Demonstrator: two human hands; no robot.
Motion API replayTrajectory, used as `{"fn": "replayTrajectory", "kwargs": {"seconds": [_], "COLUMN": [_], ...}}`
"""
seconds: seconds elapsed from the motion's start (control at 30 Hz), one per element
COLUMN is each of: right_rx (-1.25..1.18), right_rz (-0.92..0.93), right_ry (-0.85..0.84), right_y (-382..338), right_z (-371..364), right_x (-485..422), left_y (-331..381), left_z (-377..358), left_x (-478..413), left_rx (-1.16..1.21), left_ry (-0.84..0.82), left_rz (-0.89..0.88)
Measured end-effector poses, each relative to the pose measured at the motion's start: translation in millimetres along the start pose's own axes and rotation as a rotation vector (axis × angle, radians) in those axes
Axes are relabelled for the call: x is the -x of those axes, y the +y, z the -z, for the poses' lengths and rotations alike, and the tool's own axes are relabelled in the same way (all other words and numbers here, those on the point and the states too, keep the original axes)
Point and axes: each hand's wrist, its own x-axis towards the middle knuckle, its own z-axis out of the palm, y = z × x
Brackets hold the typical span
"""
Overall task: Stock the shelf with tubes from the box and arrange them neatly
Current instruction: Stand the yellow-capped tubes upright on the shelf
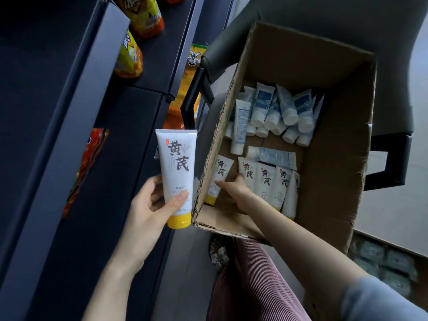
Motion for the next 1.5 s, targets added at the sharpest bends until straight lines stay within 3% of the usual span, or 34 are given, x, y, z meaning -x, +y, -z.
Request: {"fn": "replayTrajectory", "kwargs": {"seconds": [0.17,0.33,0.57,0.93,1.1,1.33,1.5], "right_rx": [0.099,0.176,0.099,-0.256,-0.517,-0.559,-0.436], "right_rz": [0.095,0.055,0.116,0.191,0.187,0.265,0.421], "right_ry": [0.143,0.196,0.129,0.029,-0.119,-0.242,-0.314], "right_y": [3.9,6.3,8.8,-2.6,-9.3,-20.1,-40.0], "right_z": [-21.9,-31.6,-24.8,40.8,64.6,72.4,72.5], "right_x": [-20.0,-32.2,-28.1,35.2,78.5,141.7,193.8], "left_y": [-3.9,-9.8,-12.0,-4.0,9.3,30.5,64.4], "left_z": [4.7,12.2,16.4,11.4,8.3,11.4,17.5], "left_x": [-1.2,-1.4,1.3,20.4,39.4,78.5,105.5], "left_rx": [0.002,0.012,0.024,0.059,0.064,0.096,0.103], "left_ry": [0.024,0.066,0.098,0.161,0.198,0.262,0.230], "left_rz": [0.008,0.027,0.036,-0.020,-0.070,-0.137,-0.215]}}
